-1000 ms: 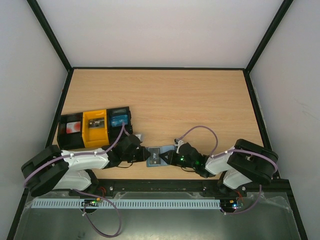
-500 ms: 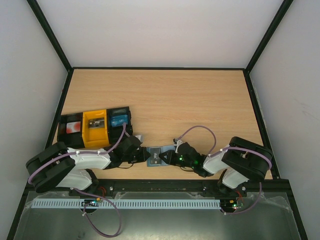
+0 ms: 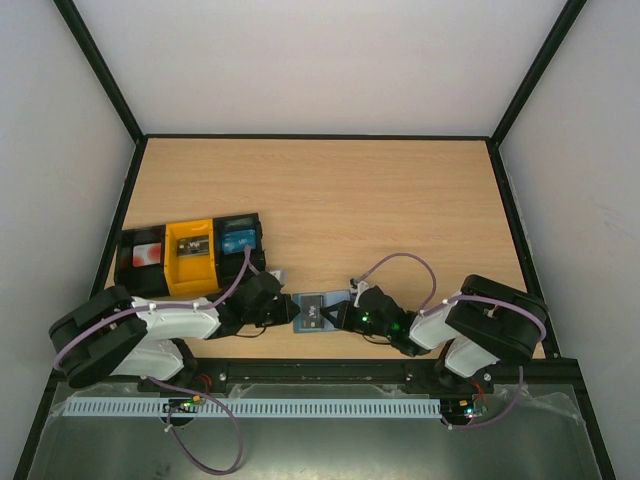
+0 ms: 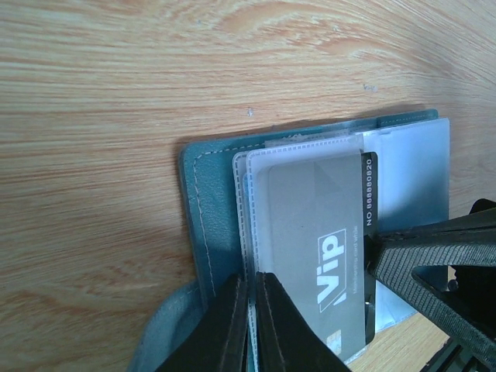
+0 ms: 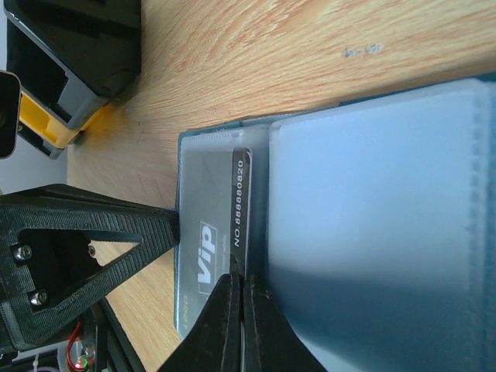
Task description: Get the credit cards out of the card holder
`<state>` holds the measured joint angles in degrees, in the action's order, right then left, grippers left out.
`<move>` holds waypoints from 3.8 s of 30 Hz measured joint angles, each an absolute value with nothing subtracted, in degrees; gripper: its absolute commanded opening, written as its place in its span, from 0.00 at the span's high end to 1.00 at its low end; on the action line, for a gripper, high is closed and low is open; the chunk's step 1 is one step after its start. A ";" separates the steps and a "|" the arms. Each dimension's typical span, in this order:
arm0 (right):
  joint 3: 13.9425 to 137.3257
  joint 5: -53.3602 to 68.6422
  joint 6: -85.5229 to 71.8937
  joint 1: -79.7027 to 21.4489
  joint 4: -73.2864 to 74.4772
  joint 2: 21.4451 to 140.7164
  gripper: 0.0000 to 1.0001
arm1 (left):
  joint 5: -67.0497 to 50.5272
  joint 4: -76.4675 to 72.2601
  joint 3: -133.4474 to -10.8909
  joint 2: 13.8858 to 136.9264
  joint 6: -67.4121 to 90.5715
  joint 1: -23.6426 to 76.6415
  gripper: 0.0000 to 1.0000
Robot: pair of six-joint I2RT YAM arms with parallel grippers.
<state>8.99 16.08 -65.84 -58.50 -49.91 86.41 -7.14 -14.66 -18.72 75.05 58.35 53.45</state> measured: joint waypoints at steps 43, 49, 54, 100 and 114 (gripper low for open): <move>5.74 13.39 -67.02 -57.98 -47.20 79.59 0.98 | -7.62 -15.70 -19.77 77.17 57.21 53.47 0.97; 4.29 11.16 -67.02 -57.98 -41.89 71.42 0.98 | -7.51 -14.33 -19.70 76.07 57.34 53.52 0.96; 3.62 8.58 -66.85 -57.98 -35.77 61.82 0.98 | -7.70 -11.94 -19.53 72.10 57.78 53.65 0.62; 1.13 10.87 -79.57 -59.37 -35.94 37.98 0.90 | -20.23 -46.41 -16.56 67.68 71.88 54.74 0.97; 18.20 12.78 -56.05 -59.40 -1.87 26.09 0.64 | -24.03 -23.88 -18.31 52.18 59.59 54.74 0.97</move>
